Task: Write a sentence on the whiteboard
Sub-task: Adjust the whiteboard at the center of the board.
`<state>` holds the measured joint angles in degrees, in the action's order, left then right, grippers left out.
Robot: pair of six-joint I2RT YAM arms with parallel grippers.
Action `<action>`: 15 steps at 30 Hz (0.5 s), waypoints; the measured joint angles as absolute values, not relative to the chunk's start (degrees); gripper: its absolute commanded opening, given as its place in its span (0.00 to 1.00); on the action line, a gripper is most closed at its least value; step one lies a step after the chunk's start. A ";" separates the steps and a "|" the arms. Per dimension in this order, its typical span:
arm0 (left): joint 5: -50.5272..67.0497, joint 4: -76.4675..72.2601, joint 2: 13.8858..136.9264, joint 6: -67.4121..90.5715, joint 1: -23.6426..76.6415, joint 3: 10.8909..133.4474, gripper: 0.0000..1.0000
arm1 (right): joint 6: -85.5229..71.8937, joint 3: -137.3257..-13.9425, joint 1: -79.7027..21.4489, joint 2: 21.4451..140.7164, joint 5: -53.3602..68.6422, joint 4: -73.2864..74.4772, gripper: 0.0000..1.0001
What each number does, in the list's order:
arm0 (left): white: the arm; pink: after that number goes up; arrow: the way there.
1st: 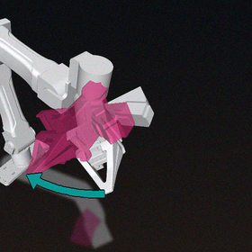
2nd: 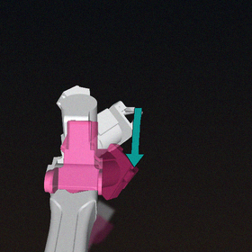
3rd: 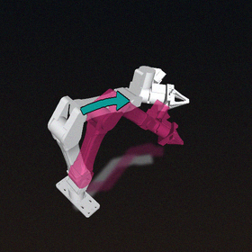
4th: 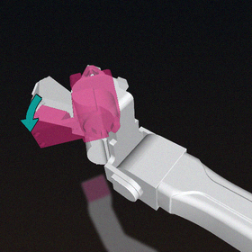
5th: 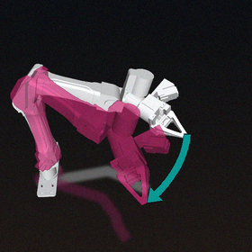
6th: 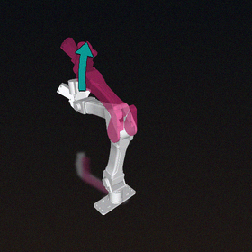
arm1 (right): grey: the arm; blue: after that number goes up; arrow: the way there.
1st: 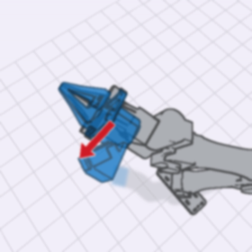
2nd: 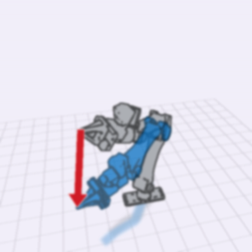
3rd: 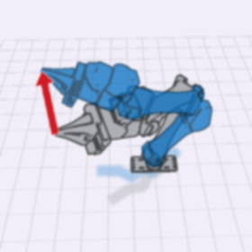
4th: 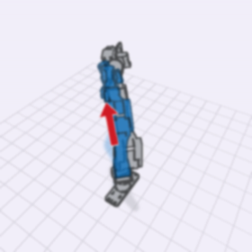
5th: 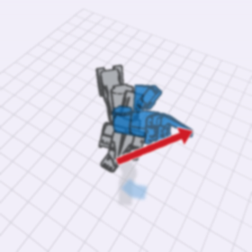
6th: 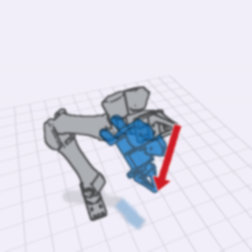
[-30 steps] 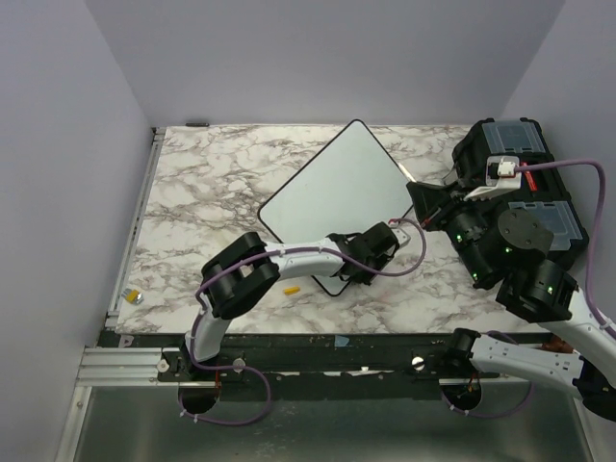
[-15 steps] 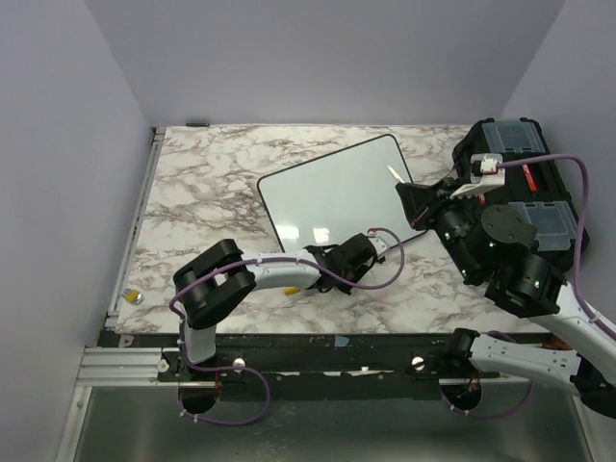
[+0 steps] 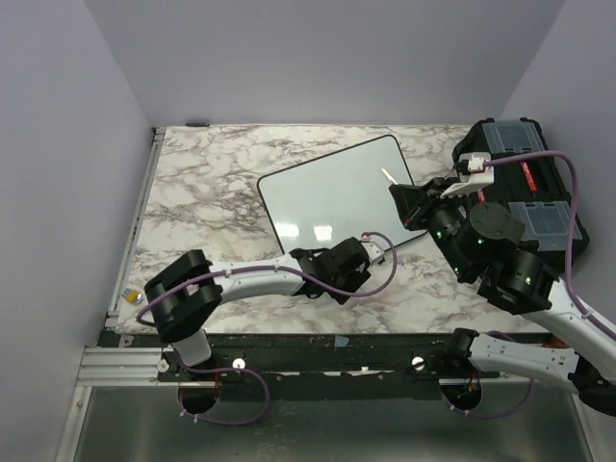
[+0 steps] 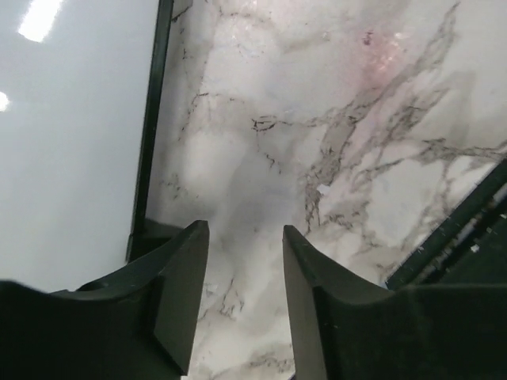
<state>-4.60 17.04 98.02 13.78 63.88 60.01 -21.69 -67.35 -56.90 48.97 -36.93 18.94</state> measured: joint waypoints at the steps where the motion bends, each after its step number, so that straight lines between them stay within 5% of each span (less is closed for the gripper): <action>1: -4.14 17.72 96.38 13.58 63.88 59.99 0.53 | -21.52 -67.35 -56.90 49.08 -36.91 18.98 0.01; 4: -3.81 20.32 90.02 12.95 63.81 60.05 0.63 | -21.37 -67.48 -56.90 49.32 -36.88 19.42 0.01; 5: -3.81 20.97 88.47 12.80 63.79 60.18 0.76 | -21.37 -67.48 -56.90 49.32 -36.84 19.57 0.01; 7: -3.53 22.55 83.83 12.08 63.26 60.53 0.85 | -21.37 -67.48 -56.90 49.17 -36.80 19.79 0.01; 15: 1.83 24.73 70.91 11.77 54.00 60.66 0.87 | -21.41 -67.48 -56.90 47.88 -35.94 19.90 0.01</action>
